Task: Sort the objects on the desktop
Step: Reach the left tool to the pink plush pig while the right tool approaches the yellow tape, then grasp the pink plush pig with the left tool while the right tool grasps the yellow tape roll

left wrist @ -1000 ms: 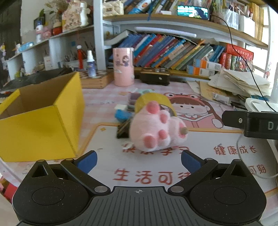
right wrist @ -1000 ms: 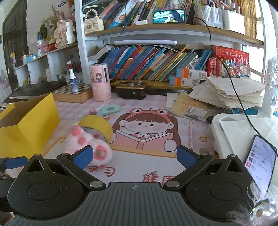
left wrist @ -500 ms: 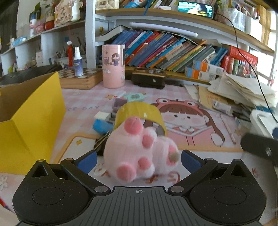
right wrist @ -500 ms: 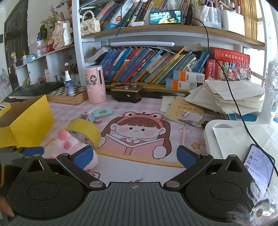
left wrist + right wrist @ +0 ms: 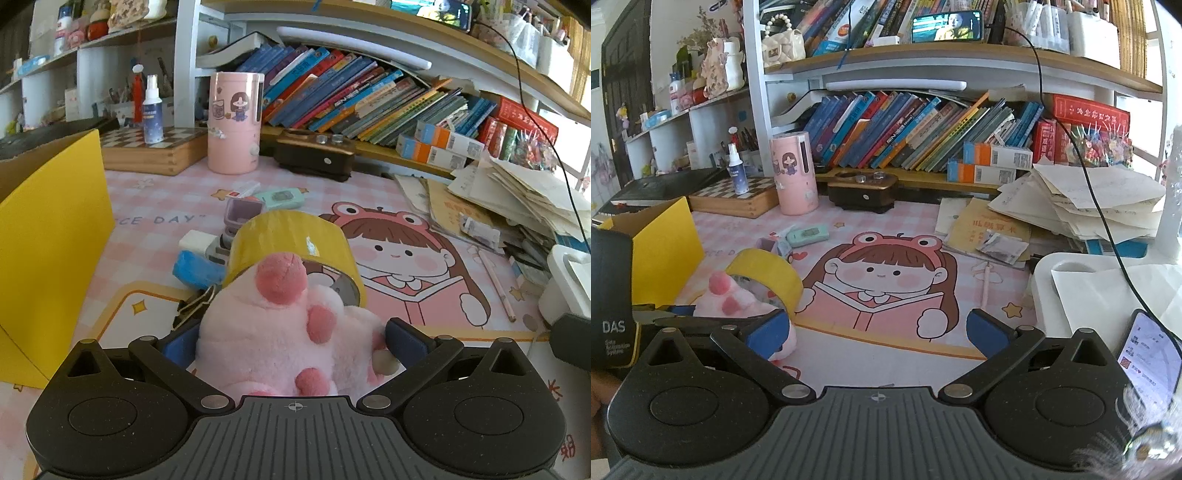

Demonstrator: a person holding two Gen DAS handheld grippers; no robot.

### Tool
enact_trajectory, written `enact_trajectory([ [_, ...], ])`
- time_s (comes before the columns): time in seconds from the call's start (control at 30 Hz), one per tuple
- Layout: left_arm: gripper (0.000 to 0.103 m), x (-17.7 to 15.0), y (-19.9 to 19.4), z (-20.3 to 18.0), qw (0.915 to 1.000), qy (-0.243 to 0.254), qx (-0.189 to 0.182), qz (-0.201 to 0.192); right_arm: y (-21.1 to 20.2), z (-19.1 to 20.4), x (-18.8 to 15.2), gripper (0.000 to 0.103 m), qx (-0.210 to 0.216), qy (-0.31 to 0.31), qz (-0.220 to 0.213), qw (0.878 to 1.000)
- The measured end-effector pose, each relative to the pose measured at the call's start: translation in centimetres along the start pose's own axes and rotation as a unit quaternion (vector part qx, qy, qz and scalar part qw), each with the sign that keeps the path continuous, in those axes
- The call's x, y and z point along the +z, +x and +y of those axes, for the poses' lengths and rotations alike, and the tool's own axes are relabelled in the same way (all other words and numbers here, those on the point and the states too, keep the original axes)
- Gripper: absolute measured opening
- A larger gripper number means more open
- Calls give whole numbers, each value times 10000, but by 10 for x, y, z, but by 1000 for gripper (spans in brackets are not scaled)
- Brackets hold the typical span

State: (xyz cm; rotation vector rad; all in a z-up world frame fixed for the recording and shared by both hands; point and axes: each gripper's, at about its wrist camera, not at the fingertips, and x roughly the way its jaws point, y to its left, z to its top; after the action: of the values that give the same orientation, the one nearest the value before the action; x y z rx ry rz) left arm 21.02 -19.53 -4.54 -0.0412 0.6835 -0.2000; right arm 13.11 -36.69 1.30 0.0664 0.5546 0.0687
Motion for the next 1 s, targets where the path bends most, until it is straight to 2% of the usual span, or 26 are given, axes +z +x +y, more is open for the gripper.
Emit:
enact_trajectory([
  [0.13,99,-2,-5,5,9998,-179,-93,14,1,2,1,103,51,-23,-6,10000],
  [0.27,85,-2,-20,7,9998,-100,-155,63,3,3,2,103,109,-8,0,9999],
  [0.43,72,-9,-53,17,10000,-77,-24,52,13,3,3,103,182,46,127,9997],
  [0.47,58,-10,-62,22,9999,-168,27,-4,17,4,3,103,200,33,177,9996],
  [0.57,58,-15,-76,37,9986,-518,112,20,30,9,2,103,281,-65,319,9991],
  [0.8,56,-26,-96,50,9962,-758,419,-110,62,33,0,103,469,-776,590,9941],
  [1.0,56,-26,-112,60,9925,-1077,489,-306,87,51,3,102,604,-1303,621,9877],
])
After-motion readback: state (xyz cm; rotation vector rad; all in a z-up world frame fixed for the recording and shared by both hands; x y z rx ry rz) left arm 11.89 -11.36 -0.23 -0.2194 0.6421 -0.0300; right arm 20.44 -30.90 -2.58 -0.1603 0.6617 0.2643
